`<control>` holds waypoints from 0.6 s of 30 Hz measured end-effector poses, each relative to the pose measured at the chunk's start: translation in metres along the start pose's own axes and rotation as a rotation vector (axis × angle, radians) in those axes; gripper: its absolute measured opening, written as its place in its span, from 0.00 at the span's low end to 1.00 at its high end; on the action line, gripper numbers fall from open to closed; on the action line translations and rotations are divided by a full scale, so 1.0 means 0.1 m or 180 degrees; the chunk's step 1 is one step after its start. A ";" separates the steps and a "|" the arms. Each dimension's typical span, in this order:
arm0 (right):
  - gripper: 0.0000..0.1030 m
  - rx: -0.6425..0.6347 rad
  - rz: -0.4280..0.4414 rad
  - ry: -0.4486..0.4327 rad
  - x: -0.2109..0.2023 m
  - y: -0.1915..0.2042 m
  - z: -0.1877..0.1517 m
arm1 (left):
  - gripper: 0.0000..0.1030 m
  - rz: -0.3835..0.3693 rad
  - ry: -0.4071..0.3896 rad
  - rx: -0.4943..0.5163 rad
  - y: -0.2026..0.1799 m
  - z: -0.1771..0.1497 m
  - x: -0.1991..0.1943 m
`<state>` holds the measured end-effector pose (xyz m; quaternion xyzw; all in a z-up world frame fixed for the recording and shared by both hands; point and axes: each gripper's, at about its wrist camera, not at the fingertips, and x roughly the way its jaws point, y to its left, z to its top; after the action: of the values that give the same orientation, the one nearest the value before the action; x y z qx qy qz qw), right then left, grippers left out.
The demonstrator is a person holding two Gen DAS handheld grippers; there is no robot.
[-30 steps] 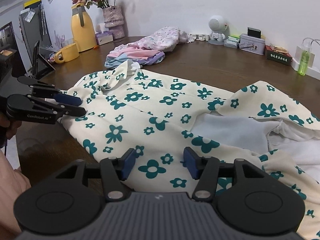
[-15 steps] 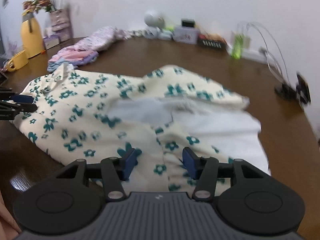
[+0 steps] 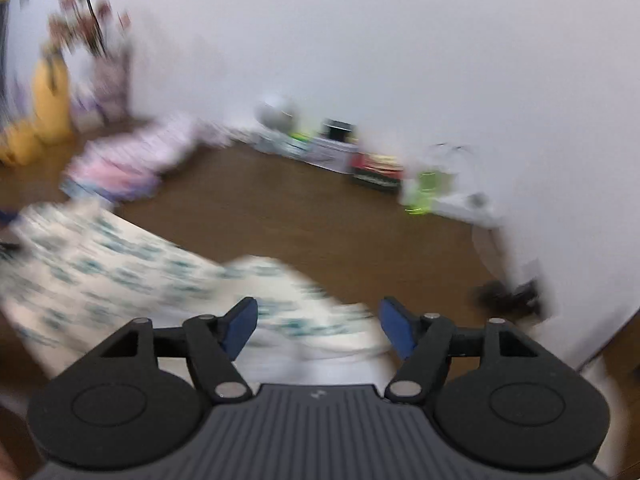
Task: Fold clothes
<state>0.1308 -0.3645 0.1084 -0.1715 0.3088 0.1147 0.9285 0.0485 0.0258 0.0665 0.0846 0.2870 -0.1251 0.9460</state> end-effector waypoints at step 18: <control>0.81 -0.0501 0.1786 0.0556 1.37 -0.07 0.63 | 0.80 -0.0301 0.0466 0.0071 0.79 0.60 0.75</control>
<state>0.2739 -0.3315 0.0739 -0.1601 0.4130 0.3751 0.8143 0.1627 0.0728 0.0803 0.0904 0.3576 -0.1662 0.9145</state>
